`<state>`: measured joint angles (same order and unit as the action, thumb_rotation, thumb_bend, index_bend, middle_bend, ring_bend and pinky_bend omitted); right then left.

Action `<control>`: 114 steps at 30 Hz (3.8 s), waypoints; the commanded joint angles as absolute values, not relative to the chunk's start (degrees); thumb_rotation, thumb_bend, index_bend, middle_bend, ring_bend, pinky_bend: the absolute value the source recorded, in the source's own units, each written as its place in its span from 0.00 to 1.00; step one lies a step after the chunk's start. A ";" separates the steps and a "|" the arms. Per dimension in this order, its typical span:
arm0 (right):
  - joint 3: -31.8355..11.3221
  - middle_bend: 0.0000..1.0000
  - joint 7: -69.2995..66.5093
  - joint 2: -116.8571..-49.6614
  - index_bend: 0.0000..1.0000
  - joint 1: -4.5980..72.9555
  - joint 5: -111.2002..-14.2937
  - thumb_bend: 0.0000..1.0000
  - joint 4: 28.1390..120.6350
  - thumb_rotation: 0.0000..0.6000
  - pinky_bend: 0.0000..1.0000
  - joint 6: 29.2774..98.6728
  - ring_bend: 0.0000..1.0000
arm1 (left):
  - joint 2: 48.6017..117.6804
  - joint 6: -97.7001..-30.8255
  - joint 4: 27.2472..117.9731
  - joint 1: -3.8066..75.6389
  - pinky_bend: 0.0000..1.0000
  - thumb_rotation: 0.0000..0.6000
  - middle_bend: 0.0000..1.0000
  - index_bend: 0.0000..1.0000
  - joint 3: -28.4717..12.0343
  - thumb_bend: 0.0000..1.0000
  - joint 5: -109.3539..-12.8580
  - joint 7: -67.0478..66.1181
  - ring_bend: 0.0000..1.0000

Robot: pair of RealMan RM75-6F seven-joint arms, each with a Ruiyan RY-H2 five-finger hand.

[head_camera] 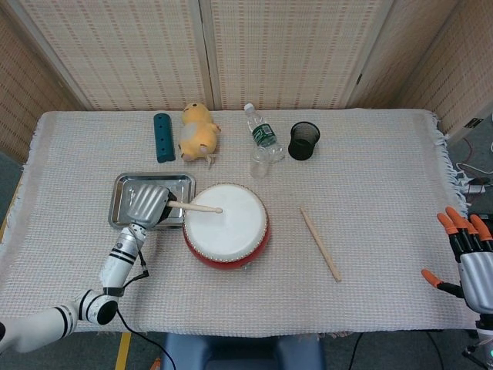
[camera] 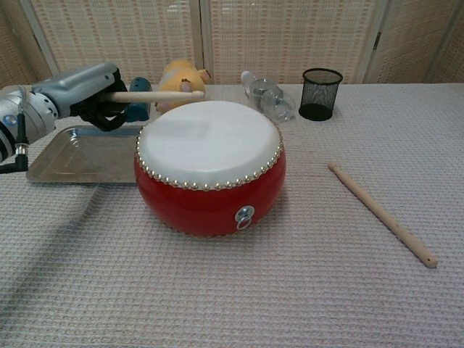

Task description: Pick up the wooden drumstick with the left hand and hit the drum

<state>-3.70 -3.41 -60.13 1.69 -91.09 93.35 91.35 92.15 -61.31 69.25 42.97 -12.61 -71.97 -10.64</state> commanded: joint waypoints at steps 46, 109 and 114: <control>-3.78 0.00 -1.81 -60.26 0.00 1.42 -89.24 0.06 94.16 1.00 0.00 90.36 0.00 | 102.47 -36.34 30.50 51.78 1.00 1.00 0.99 0.93 -12.16 0.68 -71.09 9.93 0.90; -3.89 0.00 -6.02 -59.60 0.00 1.21 -89.48 0.06 92.32 1.00 0.00 90.67 0.00 | 86.34 -47.43 60.16 42.07 0.03 1.00 0.06 0.06 -16.67 0.25 -61.77 5.13 0.00; -3.74 0.00 -8.50 -59.11 0.00 1.61 -89.58 0.06 92.08 1.00 0.00 89.78 0.00 | 81.72 -57.32 68.41 35.58 0.08 1.00 0.16 0.20 -15.61 0.31 -61.91 2.51 0.07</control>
